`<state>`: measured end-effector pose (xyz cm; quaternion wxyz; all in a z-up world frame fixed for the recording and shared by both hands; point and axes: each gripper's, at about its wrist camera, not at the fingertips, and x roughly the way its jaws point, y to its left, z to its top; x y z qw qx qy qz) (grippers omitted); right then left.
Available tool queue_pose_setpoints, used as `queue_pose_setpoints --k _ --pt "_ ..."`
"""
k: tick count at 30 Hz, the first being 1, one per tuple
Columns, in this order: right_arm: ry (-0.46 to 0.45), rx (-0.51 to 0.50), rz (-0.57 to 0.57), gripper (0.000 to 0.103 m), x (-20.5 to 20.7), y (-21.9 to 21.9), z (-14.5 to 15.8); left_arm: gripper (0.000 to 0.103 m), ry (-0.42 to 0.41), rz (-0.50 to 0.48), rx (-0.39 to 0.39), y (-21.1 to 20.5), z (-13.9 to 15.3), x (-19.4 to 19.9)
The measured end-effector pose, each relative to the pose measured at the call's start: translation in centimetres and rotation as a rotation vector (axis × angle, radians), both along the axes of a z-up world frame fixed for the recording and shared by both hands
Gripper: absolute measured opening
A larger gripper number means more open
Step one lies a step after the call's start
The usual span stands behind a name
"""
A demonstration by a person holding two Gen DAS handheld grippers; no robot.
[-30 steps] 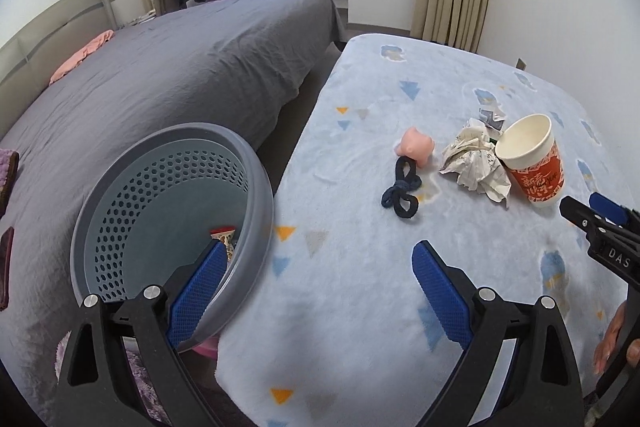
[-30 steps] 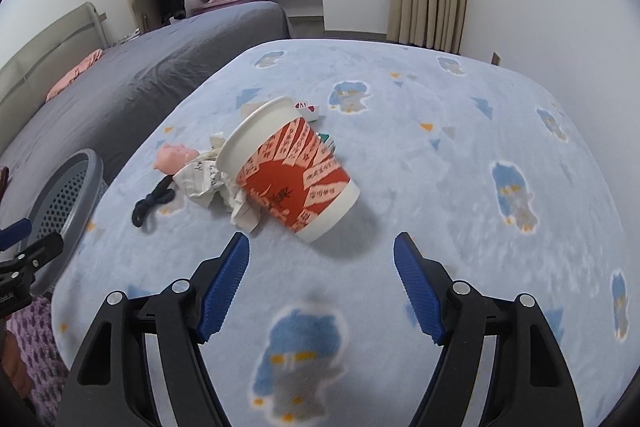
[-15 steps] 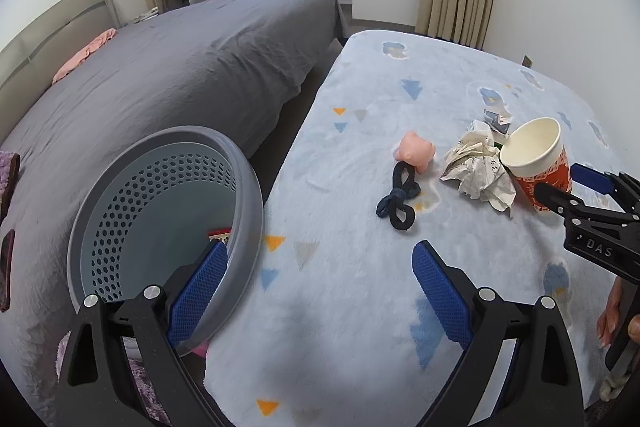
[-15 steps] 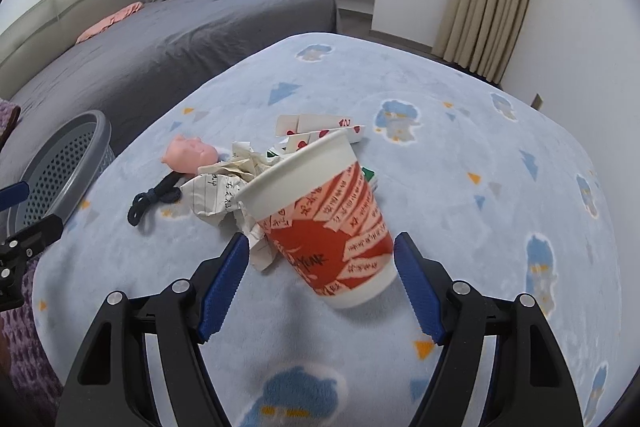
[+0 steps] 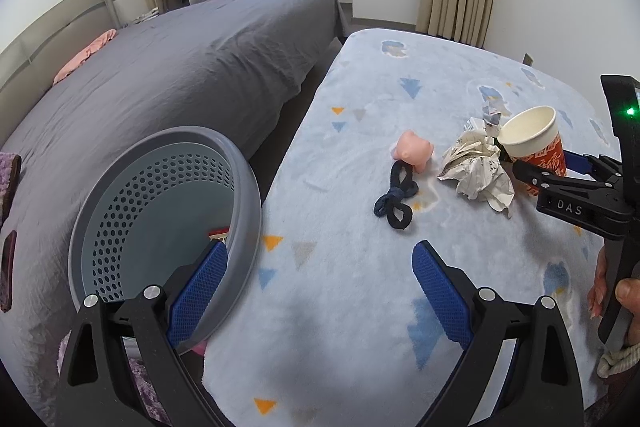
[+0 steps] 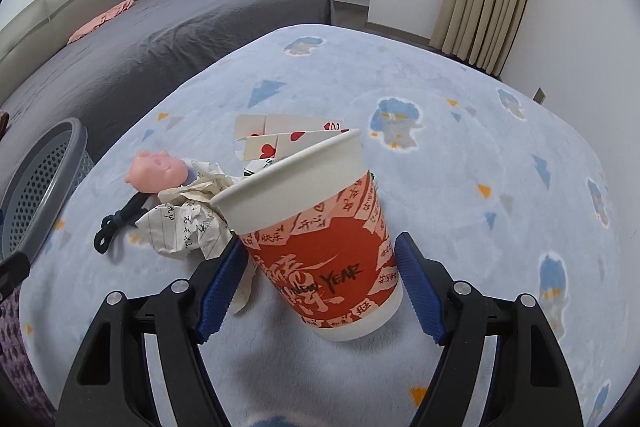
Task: Collect trash
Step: 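Grasp the red paper cup with the right gripper and lift it, then grasp the black hair tie with the left gripper and lift it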
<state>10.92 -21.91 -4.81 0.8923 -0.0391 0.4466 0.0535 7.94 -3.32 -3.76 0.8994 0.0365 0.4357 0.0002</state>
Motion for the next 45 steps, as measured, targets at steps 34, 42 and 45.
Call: queue_pose_setpoints --k 34,42,45 --pt "-0.051 0.277 -0.168 0.066 -10.2 -4.1 0.6 0.092 0.073 -0.025 -0.019 -3.6 -4.0 5.1" --pt "-0.049 0.311 -0.169 0.066 -10.4 -4.8 0.5 0.082 0.088 -0.040 -0.003 -4.8 -5.3 7.4" --pt "-0.050 0.314 -0.167 0.066 -10.5 -4.8 0.5 0.066 0.102 -0.054 -0.021 -4.9 -5.7 7.9"
